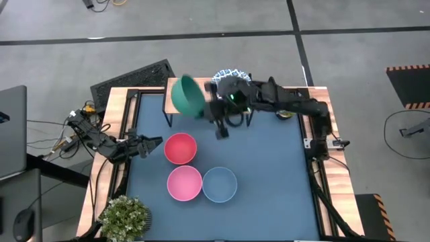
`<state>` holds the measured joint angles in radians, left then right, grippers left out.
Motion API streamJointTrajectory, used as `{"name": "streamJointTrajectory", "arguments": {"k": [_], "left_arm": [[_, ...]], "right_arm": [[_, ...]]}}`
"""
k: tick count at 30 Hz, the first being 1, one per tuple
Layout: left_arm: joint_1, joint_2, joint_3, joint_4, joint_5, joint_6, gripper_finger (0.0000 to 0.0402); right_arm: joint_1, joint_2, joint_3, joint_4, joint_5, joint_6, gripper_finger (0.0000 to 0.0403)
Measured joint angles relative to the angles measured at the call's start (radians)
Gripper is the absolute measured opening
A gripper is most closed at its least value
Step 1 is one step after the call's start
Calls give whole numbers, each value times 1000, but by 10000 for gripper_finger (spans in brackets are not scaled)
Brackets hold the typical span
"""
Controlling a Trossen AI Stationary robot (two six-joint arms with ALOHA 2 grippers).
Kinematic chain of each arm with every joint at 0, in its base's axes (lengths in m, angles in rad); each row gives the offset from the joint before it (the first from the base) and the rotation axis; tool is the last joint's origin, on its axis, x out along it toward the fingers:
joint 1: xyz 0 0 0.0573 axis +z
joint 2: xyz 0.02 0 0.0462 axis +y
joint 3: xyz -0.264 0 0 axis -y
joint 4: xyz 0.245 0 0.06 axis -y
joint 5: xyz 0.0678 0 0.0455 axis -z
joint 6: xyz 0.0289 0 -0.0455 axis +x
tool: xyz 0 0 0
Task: Place and stack bowls onto a shelf
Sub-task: Put the green bowl on the shelf
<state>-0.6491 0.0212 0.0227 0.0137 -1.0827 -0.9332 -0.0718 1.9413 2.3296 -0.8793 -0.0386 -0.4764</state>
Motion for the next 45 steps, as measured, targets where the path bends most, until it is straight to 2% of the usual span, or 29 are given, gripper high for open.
{"name": "streamJointTrajectory", "arguments": {"k": [1,11,27,36,45], "left_arm": [[0,0,0,-1,-4,-4,214],[0,0,0,-2,-10,-25,214],[0,0,0,-1,-105,-79,214],[0,0,0,-4,-110,-78,214],[0,0,0,-8,-110,-58,214]], "right_arm": [[-20,25,29,-4,17,-8,24],[-166,180,12,-8,72,-116,24],[-201,318,12,-61,106,-251,30],[-206,320,12,-40,169,-287,118],[-190,301,16,29,312,-317,229]]}}
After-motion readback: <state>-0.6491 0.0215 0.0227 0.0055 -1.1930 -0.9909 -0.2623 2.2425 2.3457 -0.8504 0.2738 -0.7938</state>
